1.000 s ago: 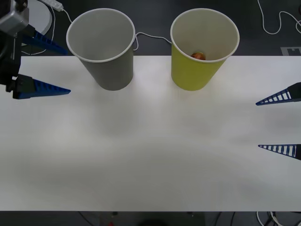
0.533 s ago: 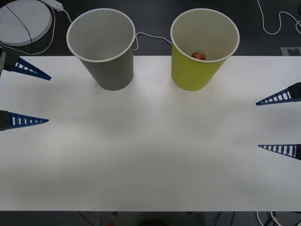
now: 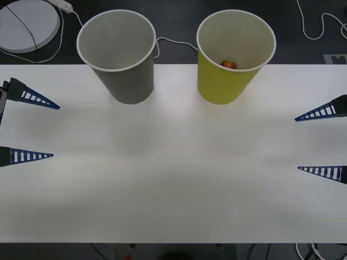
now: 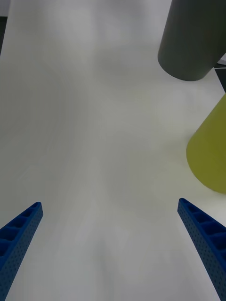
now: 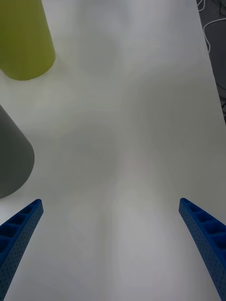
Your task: Put the can into the green bin and the plastic bottle into the gray bin
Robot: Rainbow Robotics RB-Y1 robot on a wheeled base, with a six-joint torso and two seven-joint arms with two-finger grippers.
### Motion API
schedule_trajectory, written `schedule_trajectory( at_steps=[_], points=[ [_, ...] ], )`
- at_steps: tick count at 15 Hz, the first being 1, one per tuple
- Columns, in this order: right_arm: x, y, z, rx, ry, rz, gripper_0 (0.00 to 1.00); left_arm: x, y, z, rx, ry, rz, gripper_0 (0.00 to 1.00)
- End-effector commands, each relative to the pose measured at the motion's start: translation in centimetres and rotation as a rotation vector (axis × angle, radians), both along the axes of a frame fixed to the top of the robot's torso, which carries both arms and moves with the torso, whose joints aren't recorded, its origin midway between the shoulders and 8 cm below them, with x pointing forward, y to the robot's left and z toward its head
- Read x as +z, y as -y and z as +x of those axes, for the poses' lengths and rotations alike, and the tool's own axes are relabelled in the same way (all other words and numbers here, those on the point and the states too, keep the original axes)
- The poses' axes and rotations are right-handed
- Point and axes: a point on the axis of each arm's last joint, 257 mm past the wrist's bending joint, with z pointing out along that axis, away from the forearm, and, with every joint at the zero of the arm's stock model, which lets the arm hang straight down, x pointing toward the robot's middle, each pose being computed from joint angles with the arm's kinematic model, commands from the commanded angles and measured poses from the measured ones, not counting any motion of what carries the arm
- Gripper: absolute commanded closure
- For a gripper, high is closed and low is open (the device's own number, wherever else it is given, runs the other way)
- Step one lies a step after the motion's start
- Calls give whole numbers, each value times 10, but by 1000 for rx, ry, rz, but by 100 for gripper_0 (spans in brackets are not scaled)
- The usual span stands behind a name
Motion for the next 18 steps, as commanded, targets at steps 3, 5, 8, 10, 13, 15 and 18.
schedule_trajectory(
  at_steps=[3,5,8,10,13,15,18],
  points=[
    [0,0,0,0,0,0,0,-13,5,4,-12,22,4,0],
    [0,0,0,0,0,0,0,-18,7,6,-15,32,5,0],
    [0,0,0,0,0,0,0,-25,13,8,-22,40,-4,0],
    [0,0,0,0,0,0,0,-31,15,10,-18,43,-2,0],
    [0,0,0,0,0,0,0,-34,19,10,-22,46,-11,0],
    [0,0,0,0,0,0,0,-34,20,10,-25,49,-11,0],
    [0,0,0,0,0,0,0,-34,20,10,-25,49,-11,0]
  ],
)
